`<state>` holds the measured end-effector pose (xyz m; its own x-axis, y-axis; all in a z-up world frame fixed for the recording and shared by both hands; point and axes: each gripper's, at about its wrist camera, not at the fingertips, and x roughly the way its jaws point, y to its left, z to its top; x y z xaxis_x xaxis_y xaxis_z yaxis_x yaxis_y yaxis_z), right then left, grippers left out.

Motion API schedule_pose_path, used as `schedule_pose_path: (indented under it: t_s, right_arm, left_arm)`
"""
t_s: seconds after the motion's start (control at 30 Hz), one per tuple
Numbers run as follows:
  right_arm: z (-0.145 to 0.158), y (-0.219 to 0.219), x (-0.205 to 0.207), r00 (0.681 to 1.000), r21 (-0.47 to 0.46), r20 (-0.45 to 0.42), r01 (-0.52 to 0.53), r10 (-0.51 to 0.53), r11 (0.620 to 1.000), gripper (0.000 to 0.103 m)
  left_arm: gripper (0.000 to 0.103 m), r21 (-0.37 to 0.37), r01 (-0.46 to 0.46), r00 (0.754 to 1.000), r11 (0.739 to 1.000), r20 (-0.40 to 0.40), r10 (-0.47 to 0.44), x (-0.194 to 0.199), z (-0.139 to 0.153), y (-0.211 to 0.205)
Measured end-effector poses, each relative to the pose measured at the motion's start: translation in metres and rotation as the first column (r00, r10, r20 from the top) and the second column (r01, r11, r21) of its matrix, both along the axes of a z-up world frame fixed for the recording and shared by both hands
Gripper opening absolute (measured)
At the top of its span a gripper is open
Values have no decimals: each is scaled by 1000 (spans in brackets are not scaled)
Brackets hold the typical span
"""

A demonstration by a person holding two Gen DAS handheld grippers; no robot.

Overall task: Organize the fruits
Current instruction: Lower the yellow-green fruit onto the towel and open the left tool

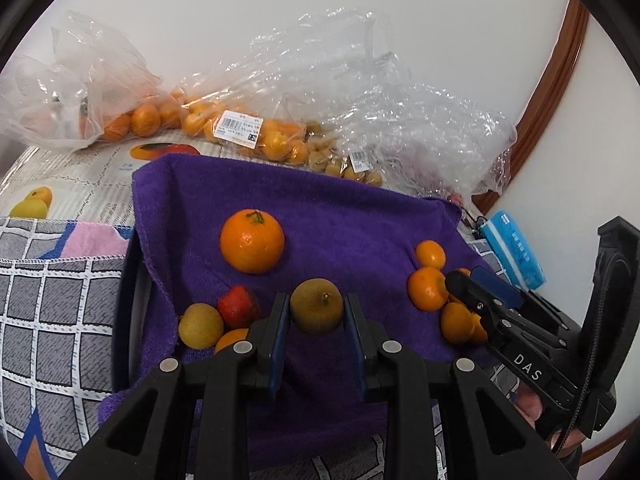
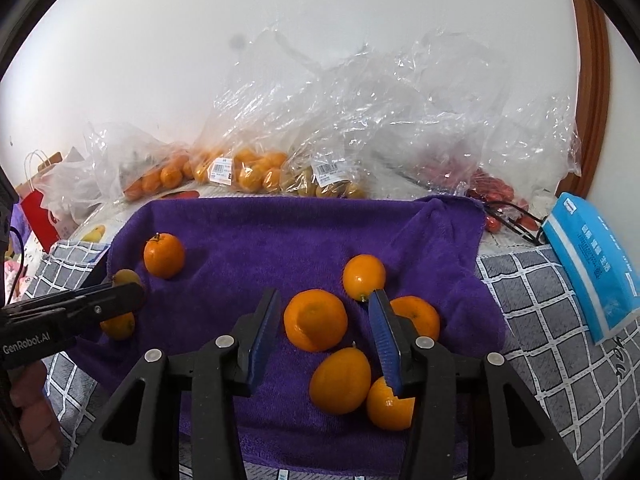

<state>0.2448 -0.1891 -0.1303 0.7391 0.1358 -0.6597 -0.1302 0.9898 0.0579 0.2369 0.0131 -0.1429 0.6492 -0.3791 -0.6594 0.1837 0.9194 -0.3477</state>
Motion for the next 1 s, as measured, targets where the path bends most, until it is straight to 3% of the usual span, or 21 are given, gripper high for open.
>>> schedule_pose_path:
  t_s: [0.4, 1.0]
  right_arm:
    - [-3, -4, 3, 1000, -1, -13, 18, -18, 1000, 47]
    - [-9, -7, 5, 998, -24, -30, 52, -53, 998, 47]
  left_arm:
    - [26, 44, -27, 1000, 999, 2, 27, -1, -1, -3]
    - [26, 40, -51, 999, 998, 15, 50, -5, 6, 2]
